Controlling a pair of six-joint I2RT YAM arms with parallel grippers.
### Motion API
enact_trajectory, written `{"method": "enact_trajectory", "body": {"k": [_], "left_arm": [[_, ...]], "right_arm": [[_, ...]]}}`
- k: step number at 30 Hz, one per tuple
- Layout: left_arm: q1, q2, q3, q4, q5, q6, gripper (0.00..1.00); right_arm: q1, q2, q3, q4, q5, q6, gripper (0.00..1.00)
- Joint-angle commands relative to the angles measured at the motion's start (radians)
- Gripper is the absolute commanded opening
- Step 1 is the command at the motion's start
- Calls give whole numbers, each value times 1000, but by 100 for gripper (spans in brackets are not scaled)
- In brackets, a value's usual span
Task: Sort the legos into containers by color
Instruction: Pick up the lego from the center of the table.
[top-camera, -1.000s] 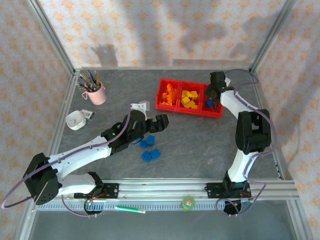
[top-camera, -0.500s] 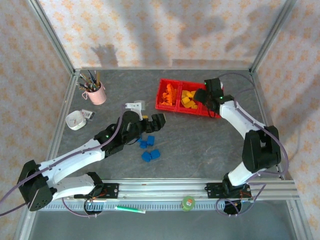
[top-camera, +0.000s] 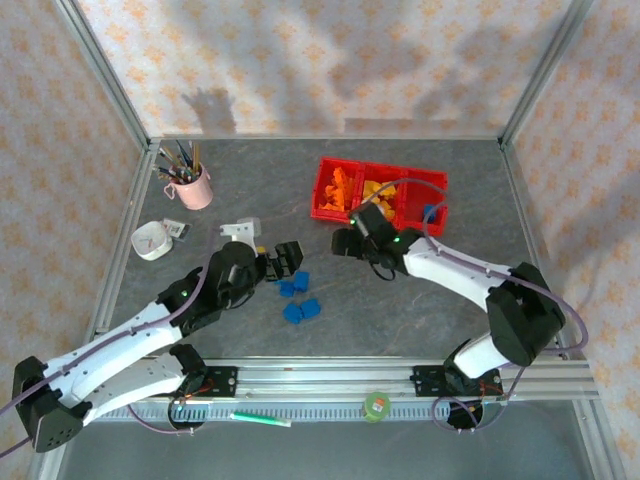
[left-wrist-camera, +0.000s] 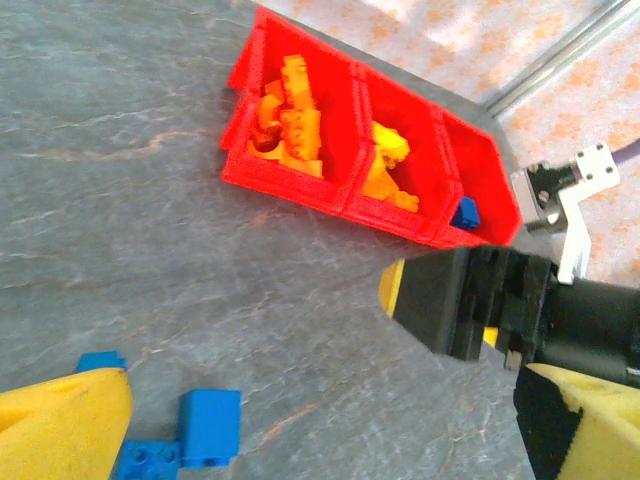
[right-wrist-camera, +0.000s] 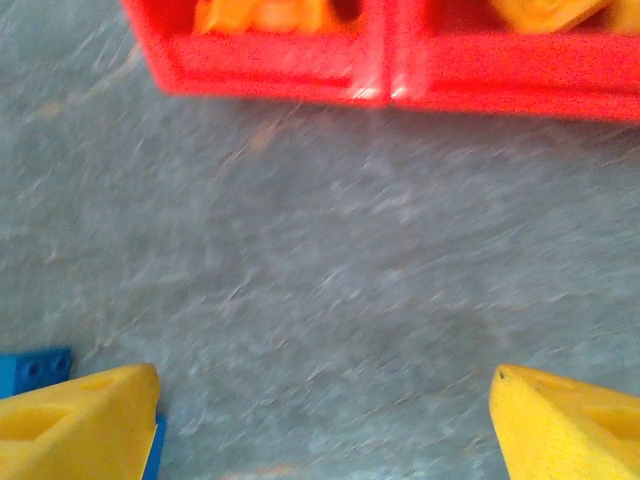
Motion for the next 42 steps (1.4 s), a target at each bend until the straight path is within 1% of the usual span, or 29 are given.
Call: {"method": "enact_trajectory", "body": {"k": [1,6,8,11,15,20,27,38,42], "left_arm": [[3,-48,-23,-95,-71,-39,99],[6,-119,-45,-158,-126,-79,99],[9,-136,-45,-182,-142,-90,99],[12,-153,-46,-201,-154,-102,99],[12,-165,-51,-204,-165,-113,99],[15,-169,-41,-210,-169,-108,99],[16,-174,-17,-236,-187,-104,99],[20,-226,-22,-258,-231,-131,99],[22,-231,-25,-265,-231,-134,99]], "right_arm": [[70,49,-21,57,6,58,87],[160,144,-1,86,-4,74,89],[180,186,14,94,-18,77,89],[217,243,60,76,5,69,89],[249,290,121,74,-2,80,88],[266,337,176,26,31,105,85],[281,302,193,9,27,114,85],[303,409,270,13,-3,104,82],[303,446,296,10,-3,100,77]]}}
